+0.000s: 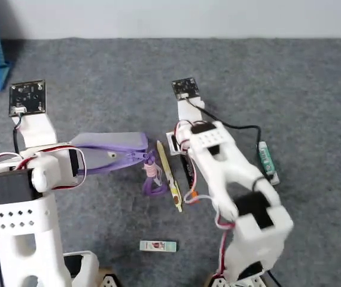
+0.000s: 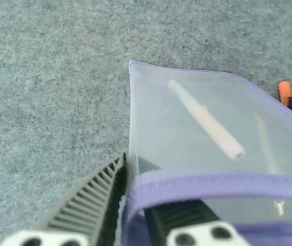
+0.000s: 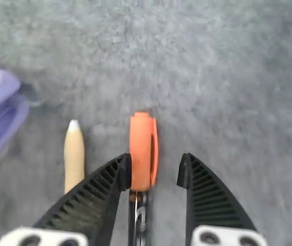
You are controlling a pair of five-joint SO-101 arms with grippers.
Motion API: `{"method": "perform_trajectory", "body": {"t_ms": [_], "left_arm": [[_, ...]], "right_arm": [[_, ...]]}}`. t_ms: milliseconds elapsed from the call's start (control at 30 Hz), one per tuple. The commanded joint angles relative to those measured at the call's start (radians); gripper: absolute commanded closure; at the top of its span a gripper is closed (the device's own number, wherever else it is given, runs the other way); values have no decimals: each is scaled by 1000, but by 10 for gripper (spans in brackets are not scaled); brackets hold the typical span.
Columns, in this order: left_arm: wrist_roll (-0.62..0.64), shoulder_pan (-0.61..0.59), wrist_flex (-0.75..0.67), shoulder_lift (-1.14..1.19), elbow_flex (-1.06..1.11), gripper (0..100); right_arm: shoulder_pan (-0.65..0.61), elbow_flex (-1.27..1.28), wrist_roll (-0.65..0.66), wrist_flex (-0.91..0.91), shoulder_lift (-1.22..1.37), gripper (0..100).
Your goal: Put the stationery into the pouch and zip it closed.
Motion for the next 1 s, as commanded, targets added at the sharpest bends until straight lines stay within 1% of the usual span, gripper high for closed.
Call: {"method": "perform_trajectory", "body": {"t_ms": [0, 67, 133, 200, 267, 300, 333, 400, 467, 633, 800, 967], "left_arm": [[5, -3, 2, -5, -24, 989], [5, -5, 2, -5, -24, 989], [5, -5, 2, -5, -24, 989], [5, -5, 2, -5, -24, 989], [5, -5, 2, -5, -24, 989], [5, -6, 2, -5, -24, 989], [5, -6, 2, -5, -24, 989], [5, -8, 2, -5, -24, 989], [5, -8, 2, -5, -24, 989], [5, -9, 2, -5, -24, 989], [5, -9, 2, -5, -24, 989], [5, -9, 2, -5, -24, 989]], "right_arm": [[-5, -126, -2, -13, 70, 836], [-16, -143, 2, -12, 108, 836], [-22, -144, 37, -5, 125, 842], [-25, -146, 57, 22, 119, 898], [-27, -146, 63, 39, 107, 994], [-24, -144, 63, 53, 97, 991], [-21, -141, 63, 74, 82, 969], [-18, -141, 60, 128, 44, 991], [-18, -132, 57, 185, -10, 988], [-25, 11, 61, 225, -243, 992], [-59, 216, 63, 226, -590, 992], [-116, 342, 63, 228, -921, 992]]}}
